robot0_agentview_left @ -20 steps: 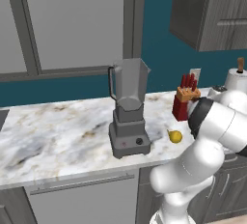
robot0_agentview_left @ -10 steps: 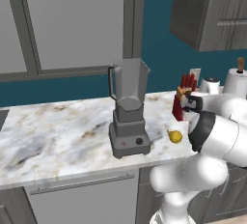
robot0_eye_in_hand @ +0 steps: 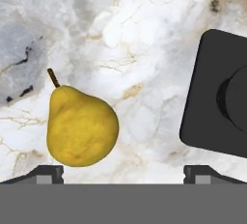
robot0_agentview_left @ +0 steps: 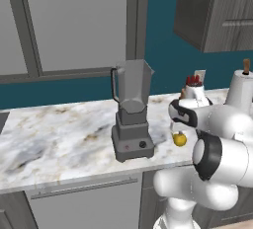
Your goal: Open the blender lid, put the pear in the blender, close the lid, and start the blender.
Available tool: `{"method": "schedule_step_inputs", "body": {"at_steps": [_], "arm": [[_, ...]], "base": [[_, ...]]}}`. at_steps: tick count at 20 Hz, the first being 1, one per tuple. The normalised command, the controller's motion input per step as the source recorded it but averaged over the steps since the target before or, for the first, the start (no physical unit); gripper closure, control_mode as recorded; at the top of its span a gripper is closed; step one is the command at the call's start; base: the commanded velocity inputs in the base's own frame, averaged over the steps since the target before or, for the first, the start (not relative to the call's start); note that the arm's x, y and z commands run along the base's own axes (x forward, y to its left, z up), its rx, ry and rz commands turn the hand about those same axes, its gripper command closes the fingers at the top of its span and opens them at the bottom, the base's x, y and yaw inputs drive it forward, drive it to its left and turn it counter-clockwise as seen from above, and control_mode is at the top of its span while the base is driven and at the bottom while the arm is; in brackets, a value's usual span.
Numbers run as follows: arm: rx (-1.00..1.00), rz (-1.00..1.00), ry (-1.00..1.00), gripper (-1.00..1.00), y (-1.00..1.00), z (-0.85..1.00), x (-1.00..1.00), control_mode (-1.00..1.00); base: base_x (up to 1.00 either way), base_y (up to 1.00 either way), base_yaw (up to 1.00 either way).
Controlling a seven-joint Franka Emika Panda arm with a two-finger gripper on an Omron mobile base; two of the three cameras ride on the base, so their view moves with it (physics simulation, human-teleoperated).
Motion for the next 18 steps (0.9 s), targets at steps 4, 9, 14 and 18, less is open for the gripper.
{"method": "schedule_step_inputs", "body": {"at_steps": [4, 9, 14, 18], "arm": [[0.0, 0.04, 0.03, -1.0, 0.31, -0.07, -0.03, -1.0], [0.0, 0.0, 0.04, -1.0, 0.15, -0.26, 0.03, -1.0], [0.0, 0.0, 0.03, -1.0, 0.07, -0.3, 0.19, -1.0], [0.0, 0.0, 0.0, -1.0, 0.0, -0.19, 0.19, -1.0]], "base": [[0.0, 0.0, 0.0], [0.0, 0.0, 0.0], [0.0, 0.0, 0.0], [0.0, 0.0, 0.0]]}}
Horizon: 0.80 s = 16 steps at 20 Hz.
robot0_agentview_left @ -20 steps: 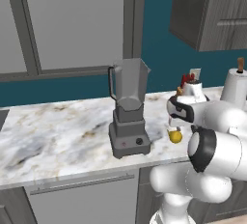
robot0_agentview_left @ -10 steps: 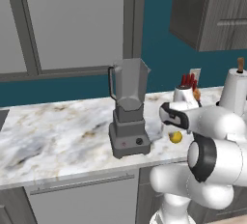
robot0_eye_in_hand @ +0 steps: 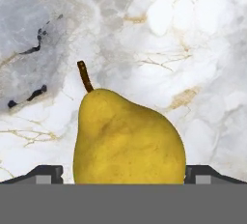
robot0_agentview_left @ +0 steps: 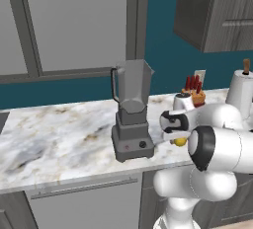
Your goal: Open the blender lid, put the pear in the blender, close the lid, and start the blender.
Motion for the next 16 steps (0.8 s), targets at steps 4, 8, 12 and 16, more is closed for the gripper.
{"method": "schedule_step_inputs", "body": {"at_steps": [4, 8, 12, 16], "arm": [[0.0, 0.0, 0.0, -1.0, 0.0, -0.21, 0.08, -1.0], [0.0, 0.0, 0.0, 1.0, 0.06, -0.48, 0.0, -1.0], [0.0, 0.0, -0.02, 1.0, 0.09, 0.07, 0.0, -1.0], [0.02, 0.03, -0.23, 1.0, 0.03, 0.91, -0.1, -1.0]], "base": [[0.0, 0.0, 0.0], [0.0, 0.0, 0.0], [0.0, 0.0, 0.0], [0.0, 0.0, 0.0]]}}
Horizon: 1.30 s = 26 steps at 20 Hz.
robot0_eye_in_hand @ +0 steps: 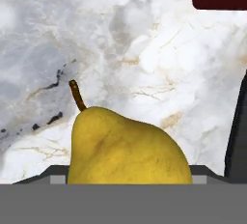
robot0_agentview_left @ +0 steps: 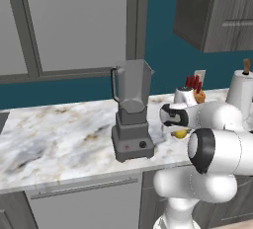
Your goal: Open the blender lid, put the pear in the blender, close the lid, and start the blender.
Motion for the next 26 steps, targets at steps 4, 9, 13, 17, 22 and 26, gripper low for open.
{"method": "schedule_step_inputs", "body": {"at_steps": [4, 9, 13, 17, 22, 26], "arm": [[0.03, 0.02, -0.21, 1.0, 0.13, 1.0, -0.01, -1.0], [0.03, 0.0, -0.17, 1.0, 0.23, 1.0, 0.0, -1.0], [0.01, 0.0, -0.15, 1.0, 0.33, 1.0, 0.0, -1.0], [0.0, 0.0, -0.15, 1.0, 0.44, 1.0, 0.0, -1.0], [0.0, 0.0, -0.12, 1.0, 0.32, 1.0, 0.0, -1.0], [0.0, -0.01, -0.12, 1.0, 0.25, 1.0, -0.02, -1.0]], "base": [[0.0, 0.0, 0.0], [0.0, 0.0, 0.0], [0.0, 0.0, 0.0], [0.0, 0.0, 0.0], [0.0, 0.0, 0.0], [0.0, 0.0, 0.0]]}}
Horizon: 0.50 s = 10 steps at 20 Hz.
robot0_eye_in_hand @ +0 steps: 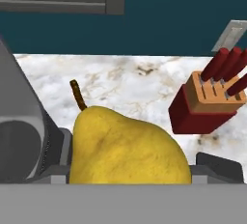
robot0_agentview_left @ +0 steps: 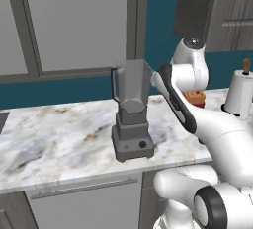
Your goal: Open the blender lid, put the pear in the blender, close the lid, and start the blender.
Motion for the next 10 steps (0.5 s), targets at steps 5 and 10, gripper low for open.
{"method": "schedule_step_inputs", "body": {"at_steps": [5, 10], "arm": [[0.0, -0.01, -0.13, 1.0, 0.33, 1.0, -0.02, -1.0], [0.0, 0.0, -0.14, 1.0, 0.39, 1.0, -0.01, -1.0]], "base": [[0.0, 0.0, 0.0], [0.0, 0.0, 0.0]]}}
